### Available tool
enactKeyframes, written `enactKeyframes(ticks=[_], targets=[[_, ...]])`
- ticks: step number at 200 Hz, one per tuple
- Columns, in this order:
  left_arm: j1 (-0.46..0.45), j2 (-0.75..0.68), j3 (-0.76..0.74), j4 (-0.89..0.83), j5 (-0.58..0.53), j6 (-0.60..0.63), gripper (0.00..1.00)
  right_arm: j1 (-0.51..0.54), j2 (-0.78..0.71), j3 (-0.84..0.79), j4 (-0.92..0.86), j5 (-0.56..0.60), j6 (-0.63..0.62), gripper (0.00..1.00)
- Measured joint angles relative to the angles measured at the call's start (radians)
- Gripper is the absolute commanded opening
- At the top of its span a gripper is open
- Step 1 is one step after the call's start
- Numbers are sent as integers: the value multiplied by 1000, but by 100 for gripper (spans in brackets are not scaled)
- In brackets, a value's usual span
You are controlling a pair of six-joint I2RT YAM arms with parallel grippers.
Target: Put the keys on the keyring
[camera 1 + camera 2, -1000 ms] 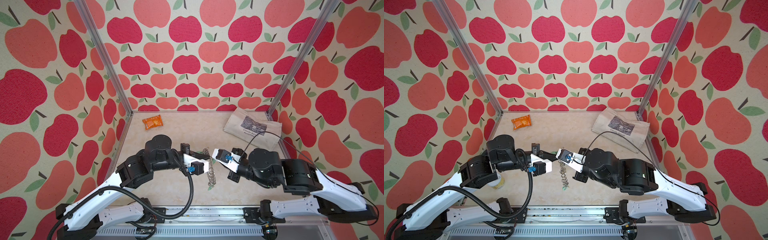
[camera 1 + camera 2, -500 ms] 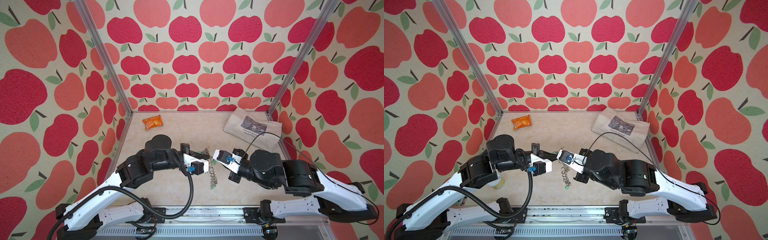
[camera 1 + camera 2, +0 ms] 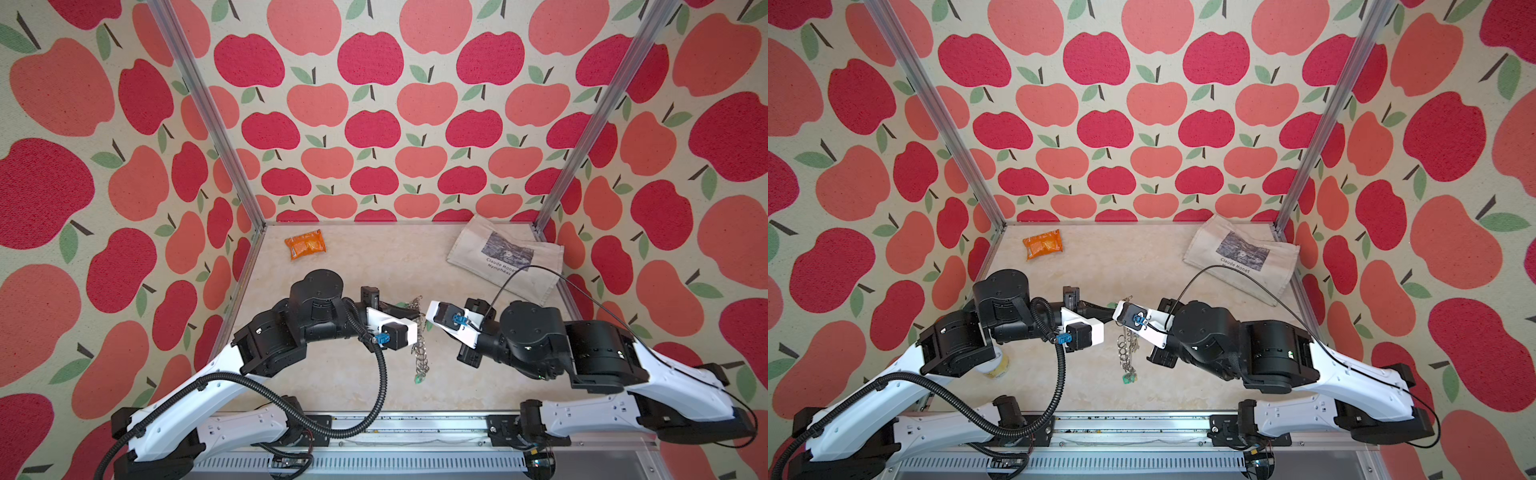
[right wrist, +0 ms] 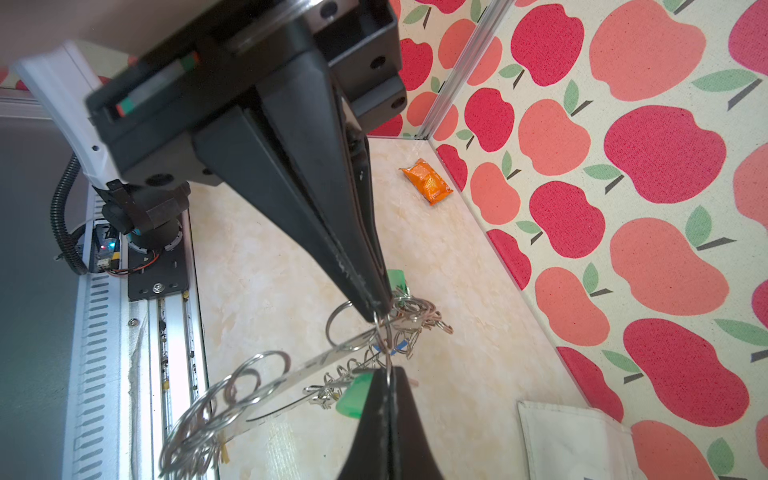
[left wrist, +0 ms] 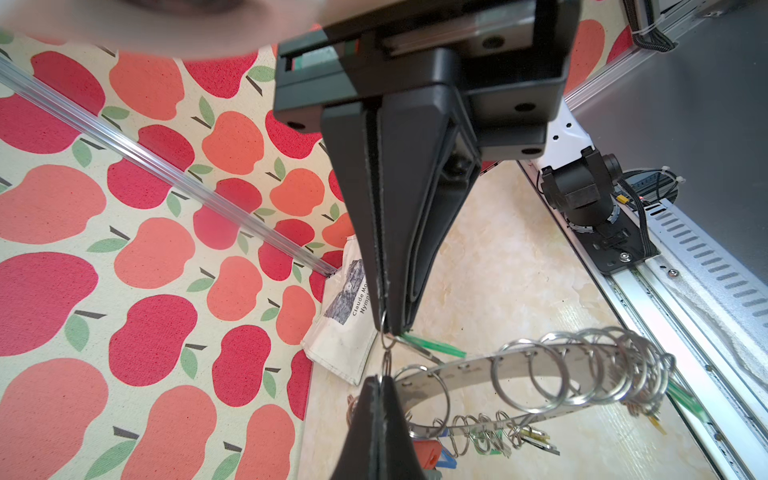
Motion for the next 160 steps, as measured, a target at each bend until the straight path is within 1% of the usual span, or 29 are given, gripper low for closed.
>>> enactKeyframes(ticks=[160], targets=[[0,0,0,0,-3,0,0,7,-2,-13,1,11,0,0]])
